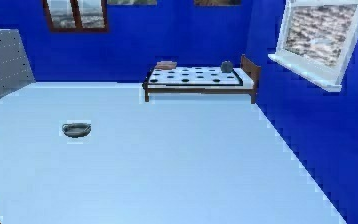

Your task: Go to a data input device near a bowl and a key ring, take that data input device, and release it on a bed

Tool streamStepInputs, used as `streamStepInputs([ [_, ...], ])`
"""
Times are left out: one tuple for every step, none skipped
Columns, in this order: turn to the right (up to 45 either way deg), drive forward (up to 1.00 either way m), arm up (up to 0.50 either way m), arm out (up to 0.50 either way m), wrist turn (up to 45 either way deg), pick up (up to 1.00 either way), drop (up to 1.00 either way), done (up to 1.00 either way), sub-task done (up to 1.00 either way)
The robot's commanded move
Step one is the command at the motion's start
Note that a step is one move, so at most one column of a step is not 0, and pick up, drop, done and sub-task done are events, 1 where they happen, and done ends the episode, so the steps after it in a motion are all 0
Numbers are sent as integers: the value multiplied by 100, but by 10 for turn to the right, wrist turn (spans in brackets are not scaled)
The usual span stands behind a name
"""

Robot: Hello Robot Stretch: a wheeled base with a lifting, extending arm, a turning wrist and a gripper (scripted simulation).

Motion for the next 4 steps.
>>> streamStepInputs([
  [0, 100, 0, 0, 0, 0, 0, 0, 0],
  [0, 100, 0, 0, 0, 0, 0, 0, 0],
  [0, 85, 0, 0, 0, 0, 0, 0, 0],
  [-450, 0, 0, 0, 0, 0, 0, 0, 0],
])
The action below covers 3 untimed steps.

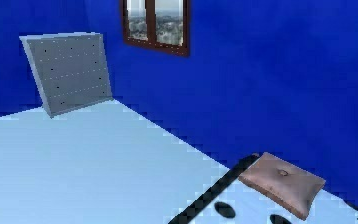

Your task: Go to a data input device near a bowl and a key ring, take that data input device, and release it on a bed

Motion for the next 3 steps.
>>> streamStepInputs([
  [-120, 0, 0, 0, 0, 0, 0, 0, 0],
  [0, 0, 0, 48, 0, 0, 0, 0, 0],
  [0, 0, 0, 0, 450, 0, 0, 0, 0],
])
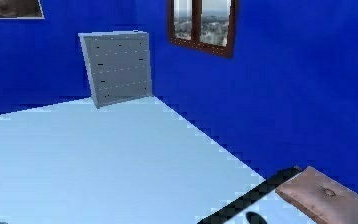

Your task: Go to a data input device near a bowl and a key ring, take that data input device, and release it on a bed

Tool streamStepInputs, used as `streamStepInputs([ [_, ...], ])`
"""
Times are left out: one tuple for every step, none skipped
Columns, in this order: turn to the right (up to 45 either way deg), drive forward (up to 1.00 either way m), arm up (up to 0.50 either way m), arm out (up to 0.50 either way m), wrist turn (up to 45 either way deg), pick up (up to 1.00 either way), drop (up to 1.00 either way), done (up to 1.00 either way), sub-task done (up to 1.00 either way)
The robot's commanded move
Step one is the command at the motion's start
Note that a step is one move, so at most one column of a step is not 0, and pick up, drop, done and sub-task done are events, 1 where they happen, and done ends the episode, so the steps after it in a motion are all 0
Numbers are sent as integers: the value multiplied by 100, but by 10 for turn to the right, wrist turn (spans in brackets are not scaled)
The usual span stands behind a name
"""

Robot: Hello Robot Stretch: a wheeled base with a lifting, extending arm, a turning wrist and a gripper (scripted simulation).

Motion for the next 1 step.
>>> streamStepInputs([
  [0, 0, 0, 0, 450, 0, 0, 0, 0],
])
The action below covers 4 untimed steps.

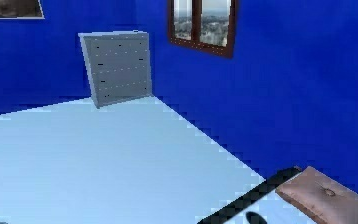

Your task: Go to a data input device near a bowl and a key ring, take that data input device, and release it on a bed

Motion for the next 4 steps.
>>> streamStepInputs([
  [0, 0, 0, 0, 330, 0, 0, 0, 0],
  [0, 0, -40, 0, 0, 0, 0, 0, 0],
  [0, 0, -32, 0, 0, 0, 0, 0, 0],
  [0, 0, 0, 0, 0, 0, 100, 0, 0],
])
